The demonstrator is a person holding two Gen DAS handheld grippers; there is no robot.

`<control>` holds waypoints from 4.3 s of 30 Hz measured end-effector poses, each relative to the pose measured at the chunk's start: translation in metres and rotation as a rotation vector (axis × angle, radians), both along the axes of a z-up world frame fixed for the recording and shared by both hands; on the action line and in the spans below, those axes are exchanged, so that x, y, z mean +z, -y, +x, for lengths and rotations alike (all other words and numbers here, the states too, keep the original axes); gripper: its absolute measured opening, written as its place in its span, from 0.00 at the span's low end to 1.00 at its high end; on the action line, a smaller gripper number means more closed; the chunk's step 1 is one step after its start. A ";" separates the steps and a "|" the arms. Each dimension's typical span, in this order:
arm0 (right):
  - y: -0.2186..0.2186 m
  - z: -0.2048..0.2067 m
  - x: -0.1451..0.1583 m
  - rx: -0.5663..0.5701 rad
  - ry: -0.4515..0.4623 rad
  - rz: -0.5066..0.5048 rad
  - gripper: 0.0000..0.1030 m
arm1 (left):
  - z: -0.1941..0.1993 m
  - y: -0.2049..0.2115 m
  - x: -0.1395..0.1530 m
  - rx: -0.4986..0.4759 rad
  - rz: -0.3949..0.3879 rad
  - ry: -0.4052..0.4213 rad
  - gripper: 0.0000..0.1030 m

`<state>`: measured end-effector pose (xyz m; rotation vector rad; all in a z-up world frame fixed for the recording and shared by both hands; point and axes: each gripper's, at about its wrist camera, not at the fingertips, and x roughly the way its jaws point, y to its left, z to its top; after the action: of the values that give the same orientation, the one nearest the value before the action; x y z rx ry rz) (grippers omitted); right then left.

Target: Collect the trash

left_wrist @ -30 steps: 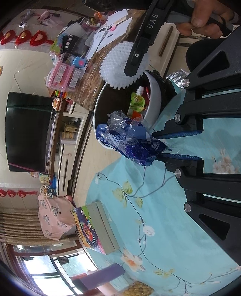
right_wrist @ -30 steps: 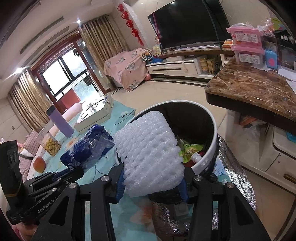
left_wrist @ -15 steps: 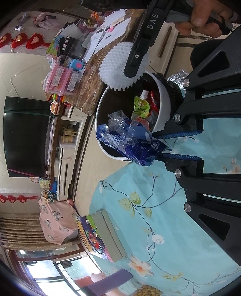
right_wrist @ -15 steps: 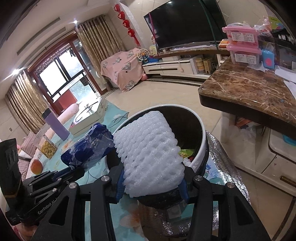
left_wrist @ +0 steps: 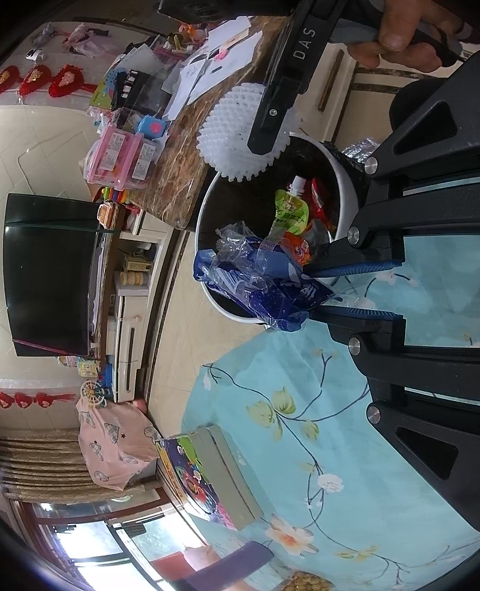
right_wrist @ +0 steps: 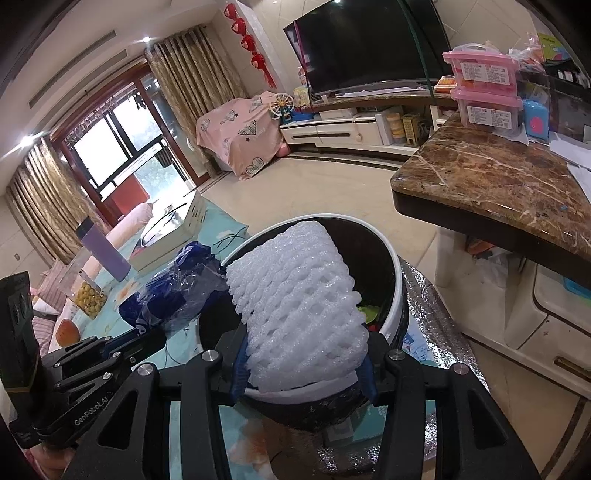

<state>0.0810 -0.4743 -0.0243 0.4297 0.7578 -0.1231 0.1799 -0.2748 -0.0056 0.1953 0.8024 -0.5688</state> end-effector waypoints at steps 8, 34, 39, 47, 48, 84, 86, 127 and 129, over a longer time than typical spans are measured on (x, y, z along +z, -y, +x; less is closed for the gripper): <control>0.005 0.009 -0.002 0.004 -0.016 -0.002 0.47 | 0.005 0.009 0.000 -0.004 0.011 -0.004 0.14; 0.013 0.034 -0.009 0.020 -0.061 -0.005 0.48 | 0.020 0.033 -0.004 -0.016 0.045 -0.013 0.14; 0.014 0.036 -0.009 0.018 -0.062 -0.002 0.48 | 0.025 0.036 -0.006 -0.016 0.051 -0.019 0.14; 0.016 0.041 -0.012 0.021 -0.071 -0.002 0.48 | 0.030 0.039 -0.007 -0.016 0.056 -0.023 0.14; 0.016 0.042 -0.012 0.022 -0.072 -0.002 0.48 | 0.030 0.039 -0.007 -0.016 0.055 -0.024 0.14; 0.017 0.049 -0.017 0.030 -0.095 -0.009 0.49 | 0.036 0.043 -0.008 -0.030 0.068 -0.030 0.17; 0.018 0.049 -0.017 0.028 -0.098 -0.006 0.52 | 0.036 0.042 -0.007 -0.029 0.065 -0.034 0.22; -0.101 -0.074 0.030 -0.013 0.152 -0.133 0.91 | -0.153 -0.142 0.013 0.283 -0.143 0.205 0.75; -0.111 -0.080 0.037 -0.006 0.181 -0.154 0.92 | -0.169 -0.148 0.018 0.309 -0.138 0.256 0.78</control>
<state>0.0006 -0.3628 0.0126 0.2922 0.5644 -0.1451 0.0108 -0.1272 0.0128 0.0141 0.5279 -0.2975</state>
